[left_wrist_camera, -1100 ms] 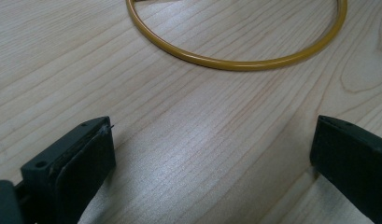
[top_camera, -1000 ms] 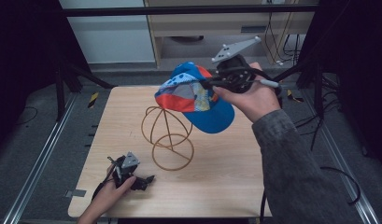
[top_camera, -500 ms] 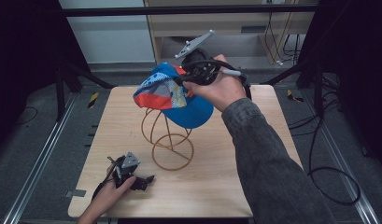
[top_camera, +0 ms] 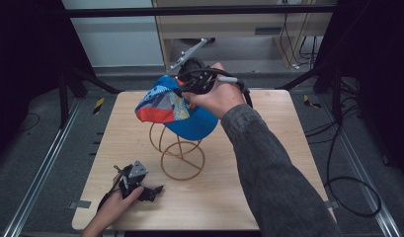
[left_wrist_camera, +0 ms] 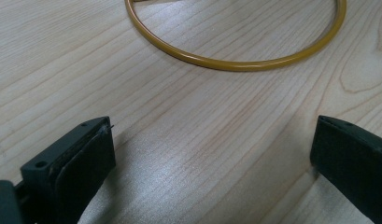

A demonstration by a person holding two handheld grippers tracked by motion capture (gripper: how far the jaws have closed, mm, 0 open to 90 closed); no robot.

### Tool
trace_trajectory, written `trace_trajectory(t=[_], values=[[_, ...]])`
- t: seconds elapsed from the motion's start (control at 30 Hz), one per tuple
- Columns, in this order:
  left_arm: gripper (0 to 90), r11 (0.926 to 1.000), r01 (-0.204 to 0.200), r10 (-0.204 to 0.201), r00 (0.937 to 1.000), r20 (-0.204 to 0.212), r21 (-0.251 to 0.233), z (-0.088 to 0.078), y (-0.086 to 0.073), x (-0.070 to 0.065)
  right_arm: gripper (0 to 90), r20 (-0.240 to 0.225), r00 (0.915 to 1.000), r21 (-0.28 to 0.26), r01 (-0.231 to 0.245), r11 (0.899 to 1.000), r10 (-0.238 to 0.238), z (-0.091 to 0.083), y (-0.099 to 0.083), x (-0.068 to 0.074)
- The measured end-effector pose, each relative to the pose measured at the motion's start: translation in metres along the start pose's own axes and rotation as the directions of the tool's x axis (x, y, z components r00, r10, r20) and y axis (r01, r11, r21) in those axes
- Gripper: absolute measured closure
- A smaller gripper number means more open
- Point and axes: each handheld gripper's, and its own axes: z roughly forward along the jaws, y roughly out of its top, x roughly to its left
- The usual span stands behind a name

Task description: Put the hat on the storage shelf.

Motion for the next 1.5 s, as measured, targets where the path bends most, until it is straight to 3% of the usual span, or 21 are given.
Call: trace_trajectory(t=[0.3, 0.7, 1.23, 1.5], values=[[0.0, 1.0000, 0.000, 0.000, 1.0000, 0.000, 0.000, 0.000, 0.000, 0.000, 89.6, -0.043, 0.9987, 0.037, 0.030, 0.999, -0.028, 0.028, 0.005, 0.014], [0.0, 1.0000, 0.000, 0.000, 1.0000, 0.001, -0.002, 0.000, 0.000, 0.000, 89.3, -0.071, 0.9968, 0.060, 0.041, 0.997, -0.036, 0.043, 0.004, 0.020], [0.0, 1.0000, 0.002, -0.002, 1.0000, -0.001, -0.002, 0.000, 0.000, 0.000, 87.1, -0.098, 0.9944, 0.062, 0.044, 0.997, -0.038, 0.048, 0.001, 0.023], [0.0, 1.0000, 0.002, -0.002, 1.0000, -0.001, -0.002, 0.000, 0.000, 0.000, 80.4, -0.095, 0.9950, 0.050, 0.036, 0.998, -0.031, 0.046, -0.001, 0.023]])
